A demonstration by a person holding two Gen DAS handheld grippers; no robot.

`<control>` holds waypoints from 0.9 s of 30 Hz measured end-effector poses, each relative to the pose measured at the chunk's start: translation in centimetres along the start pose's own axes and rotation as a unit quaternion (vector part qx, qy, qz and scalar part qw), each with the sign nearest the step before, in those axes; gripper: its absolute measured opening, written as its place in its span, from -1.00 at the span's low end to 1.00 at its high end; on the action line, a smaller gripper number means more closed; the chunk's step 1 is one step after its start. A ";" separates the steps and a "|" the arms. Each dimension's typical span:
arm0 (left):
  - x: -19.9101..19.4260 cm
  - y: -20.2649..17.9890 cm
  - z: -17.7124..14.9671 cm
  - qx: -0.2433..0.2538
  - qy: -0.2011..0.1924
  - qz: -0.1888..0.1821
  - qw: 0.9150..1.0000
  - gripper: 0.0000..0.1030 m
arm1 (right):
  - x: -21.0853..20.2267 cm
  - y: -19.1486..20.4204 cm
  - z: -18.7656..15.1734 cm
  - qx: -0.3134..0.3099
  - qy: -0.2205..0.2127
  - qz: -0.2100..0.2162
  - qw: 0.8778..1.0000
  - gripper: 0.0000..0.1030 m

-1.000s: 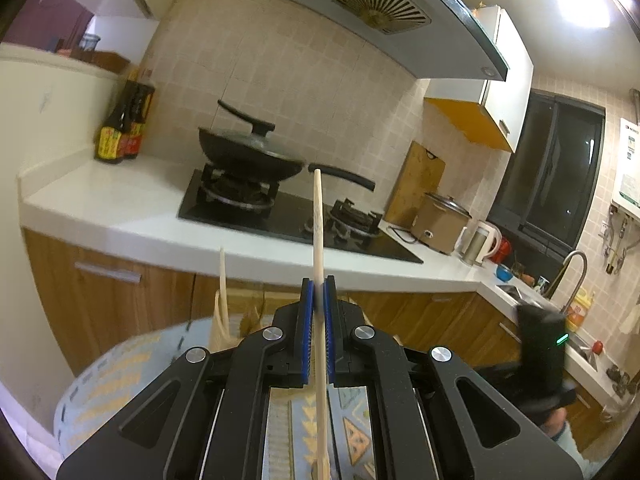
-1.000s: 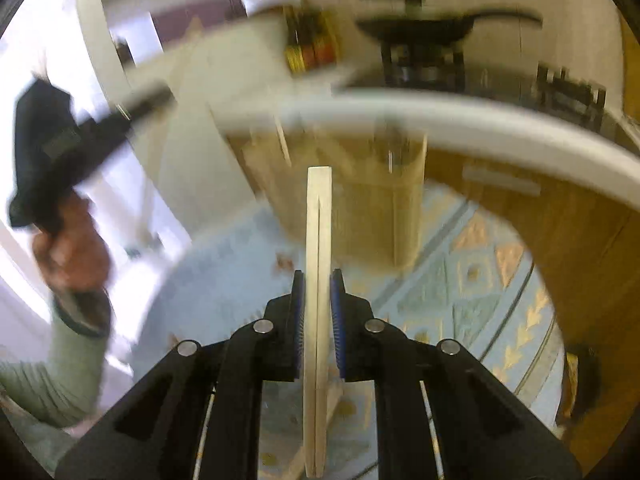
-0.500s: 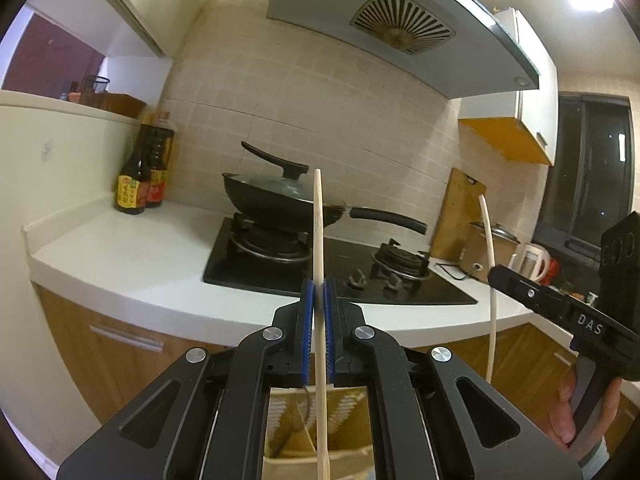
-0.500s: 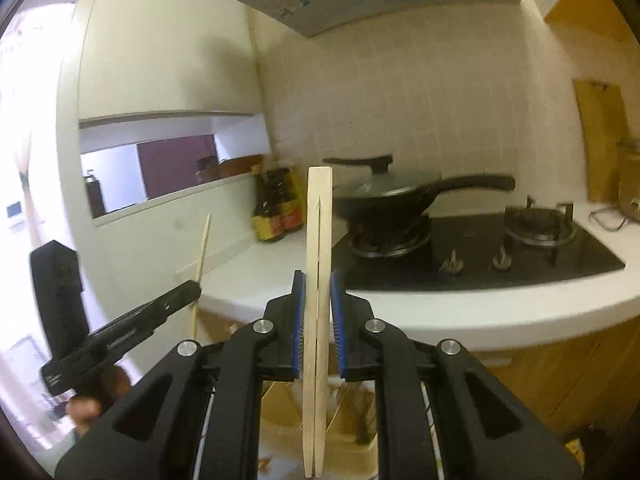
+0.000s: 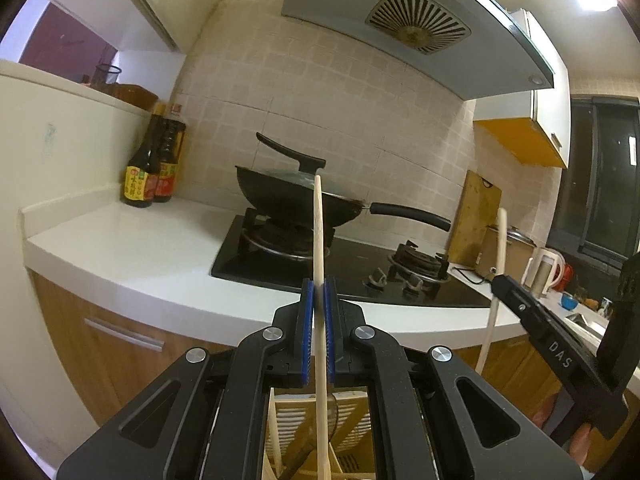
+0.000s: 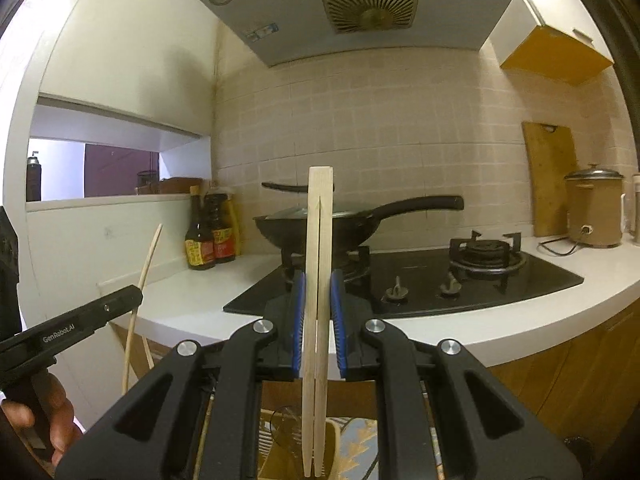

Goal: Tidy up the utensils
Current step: 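Lower the chopsticks into the beige holder and open both grippers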

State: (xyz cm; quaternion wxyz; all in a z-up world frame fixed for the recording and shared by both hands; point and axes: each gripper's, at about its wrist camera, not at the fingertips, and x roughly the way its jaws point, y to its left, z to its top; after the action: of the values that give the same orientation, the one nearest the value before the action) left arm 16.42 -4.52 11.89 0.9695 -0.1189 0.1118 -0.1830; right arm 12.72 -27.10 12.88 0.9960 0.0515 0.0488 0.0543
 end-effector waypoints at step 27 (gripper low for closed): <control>0.5 -0.7 -2.6 0.028 -0.046 0.055 0.997 -0.93 | -0.6 1.0 -2.9 -0.010 0.002 -0.023 1.000 -0.78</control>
State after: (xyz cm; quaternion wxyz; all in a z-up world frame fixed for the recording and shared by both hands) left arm 15.95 -5.85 9.57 0.9850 -0.0937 0.0687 -0.1273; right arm 11.72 -25.93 10.12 0.9974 0.0401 0.0511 0.0320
